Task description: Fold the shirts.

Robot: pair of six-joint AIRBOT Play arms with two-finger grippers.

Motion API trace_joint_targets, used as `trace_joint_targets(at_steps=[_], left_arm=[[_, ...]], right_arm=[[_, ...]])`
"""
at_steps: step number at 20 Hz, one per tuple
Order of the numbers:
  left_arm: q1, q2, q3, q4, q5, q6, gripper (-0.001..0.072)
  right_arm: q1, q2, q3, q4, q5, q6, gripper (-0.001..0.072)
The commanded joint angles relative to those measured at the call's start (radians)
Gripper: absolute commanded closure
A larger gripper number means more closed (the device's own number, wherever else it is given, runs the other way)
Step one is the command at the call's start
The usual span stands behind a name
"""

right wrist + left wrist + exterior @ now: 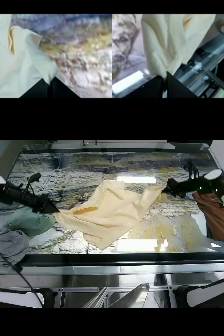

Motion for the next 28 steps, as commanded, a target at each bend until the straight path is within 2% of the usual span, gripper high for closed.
trace_joint_targets(at_steps=[1,2,3,4,5,6,7,8,9,12,14,18,20,21,22,23,24,28], left_arm=[[0.032,0.186,-0.338,-0.051,0.043,-0.005,0.0685],[0.032,0.214,-0.4,-0.051,0.08,-0.003,0.0685],[0.032,0.234,-0.445,-0.05,0.124,-0.002,0.0685],[0.034,0.247,-0.471,-0.049,0.171,0.001,0.0686],[0.037,0.253,-0.479,-0.05,0.206,0.0,0.0685],[0.037,0.254,-0.47,-0.041,0.224,0.0,0.0541],[0.037,0.254,-0.452,-0.038,0.224,-0.001,0.0338],[0.036,0.254,-0.423,-0.027,0.223,0.0,0.0208],[0.036,0.254,-0.387,-0.003,0.222,-0.001,-0.0013],[0.036,0.254,-0.296,0.083,0.206,-0.002,-0.0009],[0.036,0.254,-0.293,0.118,0.205,-0.002,-0.0007],[0.036,0.254,-0.372,0.125,0.241,0.018,-0.0006],[0.033,0.254,-0.4,0.124,0.233,0.029,-0.0007],[0.023,0.254,-0.407,0.127,0.237,0.035,-0.0006],[0.006,0.254,-0.41,0.14,0.249,0.036,-0.0007],[-0.015,0.249,-0.41,0.141,0.253,0.037,-0.0006],[-0.038,0.241,-0.409,0.135,0.263,0.037,-0.0006],[-0.143,0.16,-0.409,0.141,0.28,0.037,-0.0005]], right_arm=[[0.012,-0.161,0.307,-0.003,0.027,0.015,0.0695],[0.013,-0.167,0.325,-0.003,0.031,0.015,0.0652],[0.012,-0.164,0.327,0.0,0.037,0.015,0.0377],[0.01,-0.159,0.327,0.001,0.061,0.014,0.017],[0.005,-0.152,0.327,-0.003,0.097,0.011,0.0167],[-0.002,-0.143,0.327,-0.007,0.15,0.011,0.0167],[-0.013,-0.137,0.327,-0.01,0.211,0.012,0.0188],[-0.029,-0.13,0.327,-0.011,0.292,0.011,0.0286],[-0.043,-0.129,0.327,-0.01,0.375,0.011,0.036],[-0.059,-0.124,0.262,-0.009,0.609,0.027,0.036],[-0.035,-0.061,0.082,0.001,0.632,0.042,0.036],[0.062,0.199,-0.464,0.157,0.441,-0.131,0.036],[0.11,0.349,-0.723,0.239,0.293,-0.181,0.0358],[0.139,0.416,-0.837,0.276,0.189,-0.18,0.0335],[0.177,0.467,-0.939,0.318,0.074,-0.181,0.0263],[0.216,0.489,-1.008,0.358,-0.017,-0.185,0.0161],[0.259,0.491,-1.056,0.407,-0.091,-0.197,0.0128],[0.422,0.397,-1.046,0.575,-0.26,-0.299,0.0138]])
